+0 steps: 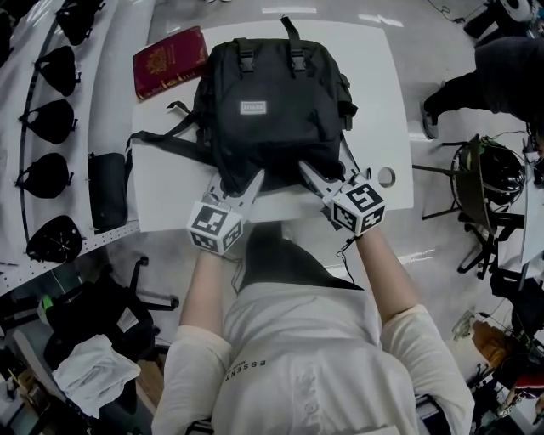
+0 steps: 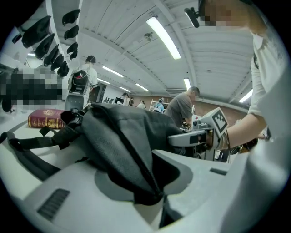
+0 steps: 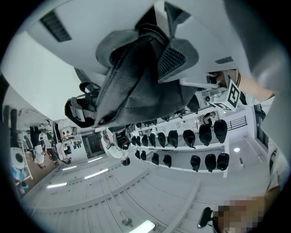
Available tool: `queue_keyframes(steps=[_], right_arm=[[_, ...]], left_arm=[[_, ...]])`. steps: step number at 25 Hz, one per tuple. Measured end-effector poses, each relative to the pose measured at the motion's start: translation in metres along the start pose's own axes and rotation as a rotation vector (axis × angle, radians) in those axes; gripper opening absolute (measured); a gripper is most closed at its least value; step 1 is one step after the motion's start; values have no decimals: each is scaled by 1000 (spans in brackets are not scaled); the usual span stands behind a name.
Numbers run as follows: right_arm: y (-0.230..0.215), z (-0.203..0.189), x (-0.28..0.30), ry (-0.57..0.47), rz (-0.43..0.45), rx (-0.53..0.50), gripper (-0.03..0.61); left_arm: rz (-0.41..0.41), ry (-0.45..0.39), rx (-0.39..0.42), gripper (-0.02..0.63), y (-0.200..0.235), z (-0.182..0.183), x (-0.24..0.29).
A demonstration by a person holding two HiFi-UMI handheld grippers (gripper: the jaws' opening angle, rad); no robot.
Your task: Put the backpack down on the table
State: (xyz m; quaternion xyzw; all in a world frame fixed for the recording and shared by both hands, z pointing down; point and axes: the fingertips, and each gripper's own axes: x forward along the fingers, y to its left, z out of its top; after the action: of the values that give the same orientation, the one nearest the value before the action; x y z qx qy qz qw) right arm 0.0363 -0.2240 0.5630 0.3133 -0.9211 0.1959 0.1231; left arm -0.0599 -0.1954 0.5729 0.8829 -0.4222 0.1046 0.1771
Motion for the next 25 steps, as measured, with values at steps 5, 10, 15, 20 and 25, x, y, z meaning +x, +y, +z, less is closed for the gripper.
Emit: queue_keyframes(steps=[5, 10, 15, 20, 25], right_arm=[[-2, -23, 0, 52, -15, 17, 163], [0, -37, -3, 106, -40, -18, 173], [-9, -40, -10, 135, -111, -17, 233], [-15, -29, -31, 92, -237, -58, 253], [-4, -2, -53, 14, -281, -115, 252]], left_arm=[[-3, 21, -16, 103, -2, -19, -1], [58, 58, -132, 147, 3, -35, -5], [173, 86, -169, 258, 14, -44, -15], [242, 55, -142, 296, 20, -38, -39], [252, 50, -84, 296, 13, -17, -63]])
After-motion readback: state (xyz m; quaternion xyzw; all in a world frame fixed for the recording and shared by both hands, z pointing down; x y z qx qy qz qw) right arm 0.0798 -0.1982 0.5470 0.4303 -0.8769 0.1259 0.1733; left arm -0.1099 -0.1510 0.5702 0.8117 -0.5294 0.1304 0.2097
